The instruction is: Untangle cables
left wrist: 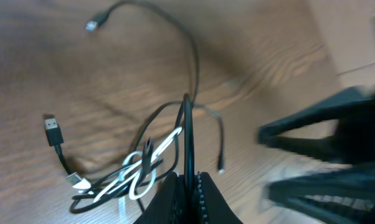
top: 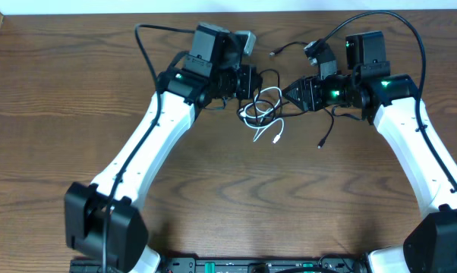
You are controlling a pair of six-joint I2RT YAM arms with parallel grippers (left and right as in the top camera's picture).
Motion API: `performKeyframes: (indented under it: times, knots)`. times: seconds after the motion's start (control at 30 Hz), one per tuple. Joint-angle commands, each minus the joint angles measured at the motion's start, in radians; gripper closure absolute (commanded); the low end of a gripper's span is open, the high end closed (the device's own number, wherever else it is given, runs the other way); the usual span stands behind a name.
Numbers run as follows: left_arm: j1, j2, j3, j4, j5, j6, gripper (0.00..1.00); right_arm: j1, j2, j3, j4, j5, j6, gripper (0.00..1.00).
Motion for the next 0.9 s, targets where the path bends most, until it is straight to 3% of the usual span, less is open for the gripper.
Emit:
performKeyframes:
  times: [0.0,0.57,0.87]
  knots:
    - [0.005,-0.07,0.001,0.019,0.035,-0.039,0.92,0.004,0.002,0.007,-0.005,0.021,-0.024,0.51]
    - [0.005,-0.128,0.001,0.012,0.033,-0.08,0.92,0.005,0.005,0.007,-0.007,0.038,-0.024,0.55]
    - [0.005,-0.079,0.001,-0.1,-0.079,-0.078,0.92,0.032,0.005,0.005,-0.022,0.038,-0.024,0.56]
